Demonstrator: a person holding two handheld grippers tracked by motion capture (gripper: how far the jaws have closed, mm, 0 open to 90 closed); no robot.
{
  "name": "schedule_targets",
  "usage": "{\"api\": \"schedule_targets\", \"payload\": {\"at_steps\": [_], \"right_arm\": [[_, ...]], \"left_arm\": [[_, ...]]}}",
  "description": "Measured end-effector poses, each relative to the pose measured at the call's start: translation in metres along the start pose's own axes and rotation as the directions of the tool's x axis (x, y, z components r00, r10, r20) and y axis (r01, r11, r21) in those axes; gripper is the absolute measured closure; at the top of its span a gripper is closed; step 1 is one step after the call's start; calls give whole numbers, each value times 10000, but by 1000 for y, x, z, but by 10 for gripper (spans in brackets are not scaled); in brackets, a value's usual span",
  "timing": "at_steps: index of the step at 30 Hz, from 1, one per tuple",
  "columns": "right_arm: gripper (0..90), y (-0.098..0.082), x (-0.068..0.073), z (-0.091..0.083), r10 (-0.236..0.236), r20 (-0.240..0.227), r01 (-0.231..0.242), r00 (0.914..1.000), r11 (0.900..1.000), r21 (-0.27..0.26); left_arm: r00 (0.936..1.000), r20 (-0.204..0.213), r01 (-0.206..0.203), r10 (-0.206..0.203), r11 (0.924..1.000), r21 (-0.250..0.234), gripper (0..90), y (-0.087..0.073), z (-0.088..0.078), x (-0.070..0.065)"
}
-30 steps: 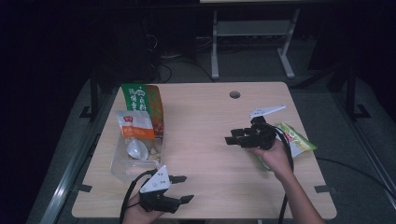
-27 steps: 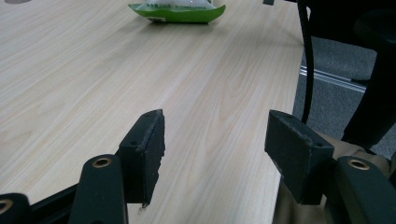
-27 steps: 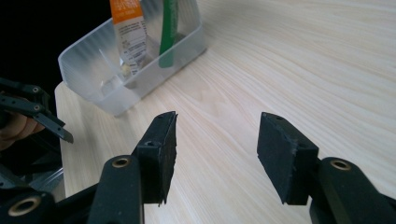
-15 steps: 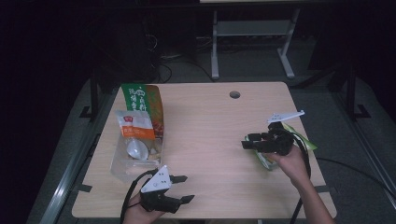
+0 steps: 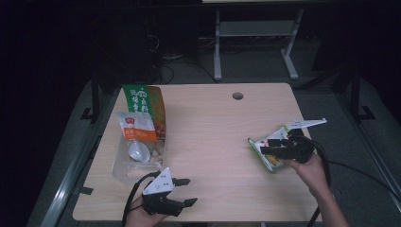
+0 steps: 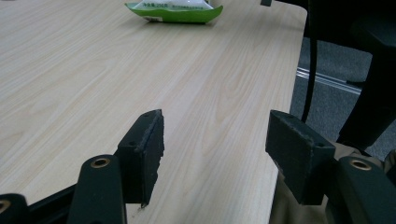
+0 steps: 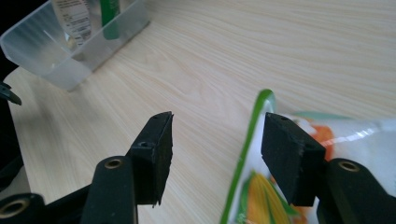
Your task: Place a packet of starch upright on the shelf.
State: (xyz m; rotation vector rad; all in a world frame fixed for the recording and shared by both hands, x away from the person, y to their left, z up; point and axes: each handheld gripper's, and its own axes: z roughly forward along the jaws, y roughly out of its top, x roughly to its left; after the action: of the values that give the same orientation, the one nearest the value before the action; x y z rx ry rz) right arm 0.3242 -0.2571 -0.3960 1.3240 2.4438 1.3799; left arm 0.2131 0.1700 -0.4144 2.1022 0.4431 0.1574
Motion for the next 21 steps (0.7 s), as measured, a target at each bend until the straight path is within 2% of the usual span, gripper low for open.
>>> {"api": "schedule_targets", "payload": {"at_steps": [5,10,18,21], "right_arm": [[424,-8,-9,-11,201,374,-199,9991,9998,-38],[419,-13,-17,-14,431,748,-432,9963,9991,-4],[357,-19,-29,0,579,1273,-609,9902,9979,204],[327,-19,-35,10,642,1623,-713,9846,9967,379]], "left_arm": [[10000,38,-31,31,10000,25,368,0,1,-2],[10000,64,8,-8,10000,68,368,0,4,-2],[9999,132,-21,19,9998,173,368,0,6,-2],[9999,143,-20,17,9998,172,368,0,6,-2]]}}
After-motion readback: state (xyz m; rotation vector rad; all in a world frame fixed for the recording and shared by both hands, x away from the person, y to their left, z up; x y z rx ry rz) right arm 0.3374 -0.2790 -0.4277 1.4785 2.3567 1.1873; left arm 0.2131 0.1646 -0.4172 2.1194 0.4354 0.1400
